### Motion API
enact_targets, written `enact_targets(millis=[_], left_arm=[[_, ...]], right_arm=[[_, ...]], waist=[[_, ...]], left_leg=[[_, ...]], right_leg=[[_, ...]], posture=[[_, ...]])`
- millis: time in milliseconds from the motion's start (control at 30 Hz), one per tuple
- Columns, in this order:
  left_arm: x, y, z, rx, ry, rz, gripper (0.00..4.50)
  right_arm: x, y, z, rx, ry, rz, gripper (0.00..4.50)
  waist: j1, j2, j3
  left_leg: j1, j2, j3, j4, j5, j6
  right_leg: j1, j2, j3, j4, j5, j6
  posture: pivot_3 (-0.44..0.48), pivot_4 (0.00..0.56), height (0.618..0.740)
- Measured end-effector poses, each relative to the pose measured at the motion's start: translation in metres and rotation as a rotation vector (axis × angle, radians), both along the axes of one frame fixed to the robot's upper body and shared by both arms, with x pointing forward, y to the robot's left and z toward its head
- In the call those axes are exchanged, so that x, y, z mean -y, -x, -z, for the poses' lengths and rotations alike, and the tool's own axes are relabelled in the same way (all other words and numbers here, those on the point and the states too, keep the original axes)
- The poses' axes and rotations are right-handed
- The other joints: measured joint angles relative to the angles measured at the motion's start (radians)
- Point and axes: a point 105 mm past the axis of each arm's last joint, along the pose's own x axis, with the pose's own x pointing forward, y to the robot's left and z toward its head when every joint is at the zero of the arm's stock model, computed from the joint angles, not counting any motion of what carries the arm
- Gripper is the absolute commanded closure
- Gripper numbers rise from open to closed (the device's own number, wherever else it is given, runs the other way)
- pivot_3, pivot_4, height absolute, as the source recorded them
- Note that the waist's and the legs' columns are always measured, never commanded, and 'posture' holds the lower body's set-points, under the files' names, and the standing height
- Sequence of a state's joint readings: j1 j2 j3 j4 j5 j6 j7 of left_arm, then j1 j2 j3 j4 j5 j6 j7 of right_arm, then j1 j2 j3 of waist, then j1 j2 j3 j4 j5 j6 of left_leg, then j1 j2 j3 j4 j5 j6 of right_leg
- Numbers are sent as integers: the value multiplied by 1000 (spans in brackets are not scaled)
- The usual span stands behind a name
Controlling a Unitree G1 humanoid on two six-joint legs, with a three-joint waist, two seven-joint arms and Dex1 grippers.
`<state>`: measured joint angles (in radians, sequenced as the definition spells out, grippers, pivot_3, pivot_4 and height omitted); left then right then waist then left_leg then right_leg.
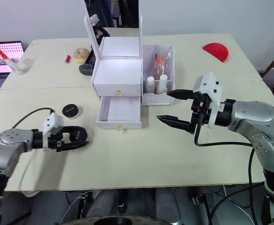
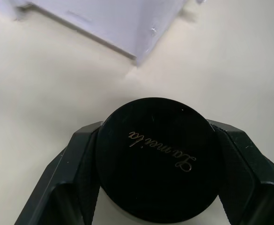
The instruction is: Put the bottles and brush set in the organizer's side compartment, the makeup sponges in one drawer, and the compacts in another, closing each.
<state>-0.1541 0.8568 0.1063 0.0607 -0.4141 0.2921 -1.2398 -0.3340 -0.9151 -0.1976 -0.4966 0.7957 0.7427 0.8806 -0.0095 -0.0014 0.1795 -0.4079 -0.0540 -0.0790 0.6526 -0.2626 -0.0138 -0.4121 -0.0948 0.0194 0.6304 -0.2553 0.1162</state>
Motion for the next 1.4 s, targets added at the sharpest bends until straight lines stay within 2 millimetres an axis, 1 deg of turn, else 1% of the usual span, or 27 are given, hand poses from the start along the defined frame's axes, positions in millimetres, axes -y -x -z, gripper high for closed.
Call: enact_targets(millis=[100,167,200,300,367,533,600,700,833,1067,1400], left_arm=[[-4,-6,-32,68,22,-17,1798],[3,-12,-51,113,46,-5,1798],[10,-17,-59,130,62,6,1798],[45,-28,-85,168,147,94,1798],[63,-31,-90,159,168,153,1798],[84,-41,-81,106,151,216,1798],[89,-44,-80,100,127,242,1798],[87,-49,-74,86,104,248,1798],[91,-51,-64,55,104,264,1798],[101,-53,-56,43,111,296,1798],[100,-57,-47,31,94,277,1798]], right_arm=[[-2,-1,3,-5,-6,-5,0],[-4,-2,6,-11,-13,-11,0],[-5,-3,7,-14,-15,-12,0],[-6,-4,7,-9,-13,-13,0],[-9,-4,8,-9,-16,-18,0],[-9,-4,12,-15,-17,0,0],[-10,-2,14,-18,-16,4,0],[-10,0,15,-15,-24,22,0],[-9,2,15,-8,-26,48,0],[-9,4,17,-17,-34,65,0],[-8,6,15,-11,-48,82,0]], waist=[[3,0,0],[5,0,0],[6,0,0],[12,0,0],[13,0,0],[-2,-1,0],[-4,-1,0],[-4,-1,0],[-1,-1,0],[-1,-1,0],[0,-1,0]], left_leg=[[0,0,0,0,0,0],[0,-1,0,1,0,0],[0,-1,0,1,0,0],[0,-1,0,2,0,0],[0,-1,0,2,0,0],[0,0,0,1,1,-1],[0,0,0,1,1,0],[0,0,0,1,1,0],[0,0,0,2,1,0],[0,0,0,3,1,0],[0,0,0,4,1,0]], right_leg=[[1,0,-1,0,0,0],[1,0,-2,0,0,0],[1,0,-2,0,0,0],[1,3,-2,0,0,1],[1,4,-2,1,1,2],[1,7,-1,1,1,2],[0,7,0,2,1,2],[0,7,-1,2,1,2],[1,7,-1,2,1,2],[1,7,-1,2,1,2],[1,7,-1,2,1,2]], posture=[[0,150,740],[0,150,740],[0,150,740],[0,150,740],[0,150,740],[0,150,740],[0,150,740],[0,150,740],[0,150,740],[0,150,740],[0,150,740]])
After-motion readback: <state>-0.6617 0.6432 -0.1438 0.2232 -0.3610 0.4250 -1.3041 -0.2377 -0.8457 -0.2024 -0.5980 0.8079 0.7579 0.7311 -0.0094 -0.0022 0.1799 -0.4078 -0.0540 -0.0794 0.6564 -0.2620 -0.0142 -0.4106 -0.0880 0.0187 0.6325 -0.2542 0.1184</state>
